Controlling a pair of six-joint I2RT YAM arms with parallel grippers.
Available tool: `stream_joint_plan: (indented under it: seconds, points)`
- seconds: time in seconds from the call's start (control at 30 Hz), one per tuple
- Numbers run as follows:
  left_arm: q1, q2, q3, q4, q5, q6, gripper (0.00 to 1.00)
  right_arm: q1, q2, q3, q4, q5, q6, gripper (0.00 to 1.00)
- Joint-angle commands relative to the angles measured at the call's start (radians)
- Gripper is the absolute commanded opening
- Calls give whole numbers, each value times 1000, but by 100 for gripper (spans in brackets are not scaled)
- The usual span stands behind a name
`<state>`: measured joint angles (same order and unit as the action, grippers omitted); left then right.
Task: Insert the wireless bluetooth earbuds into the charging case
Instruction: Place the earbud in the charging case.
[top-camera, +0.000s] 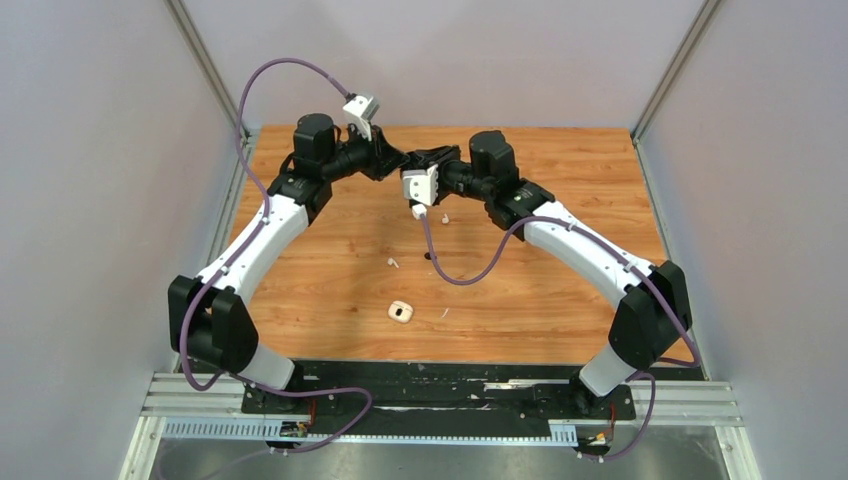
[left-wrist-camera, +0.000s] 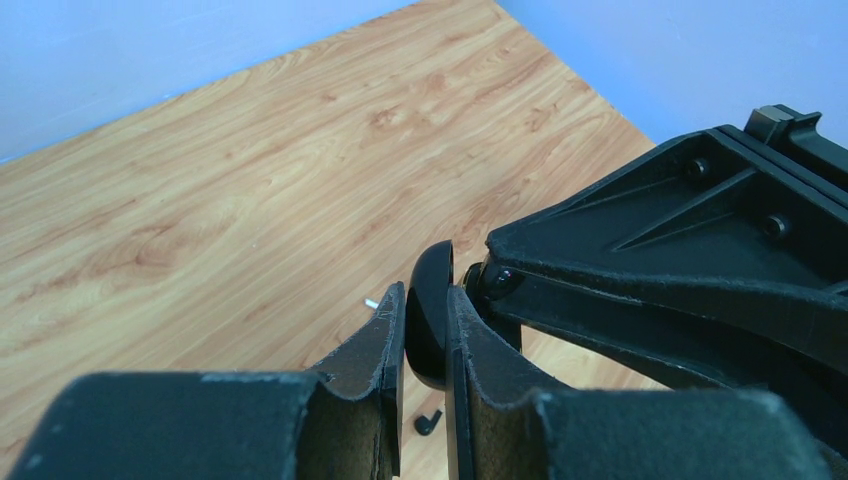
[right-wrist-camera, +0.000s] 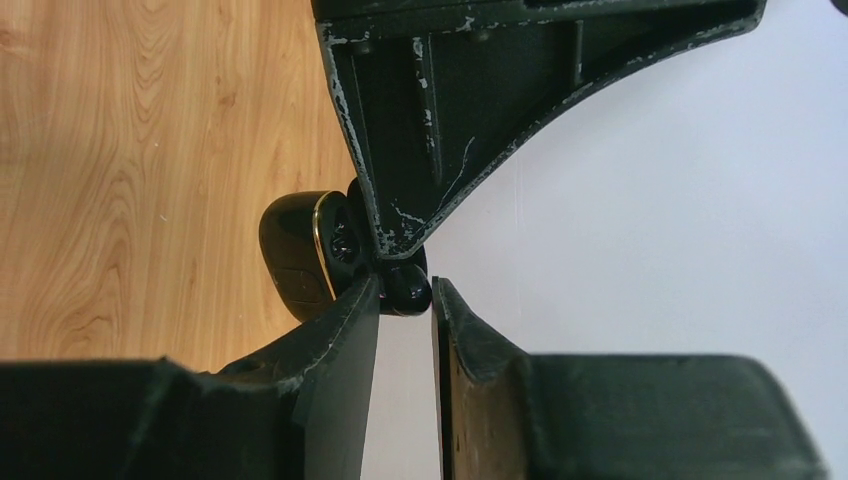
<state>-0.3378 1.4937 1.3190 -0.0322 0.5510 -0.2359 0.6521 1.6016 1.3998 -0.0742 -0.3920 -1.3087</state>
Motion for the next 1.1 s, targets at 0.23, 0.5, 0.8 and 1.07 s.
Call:
stream_joint_plan:
  seconds: [0.23, 0.5, 0.8, 1.07]
  points:
    - [-2, -66, -1, 99, 77, 32, 0, -18, 14, 82, -113, -48, 120, 36]
    - [-3, -64, -7, 102, 80, 45, 0, -34, 12, 130, -157, -87, 195, 40]
    - [-3, -58, -22, 121, 83, 90, 0, -78, -31, 191, -224, -200, 349, 50]
    - [-3, -58, -40, 135, 101, 114, 0, -112, -26, 224, -230, -231, 559, 52]
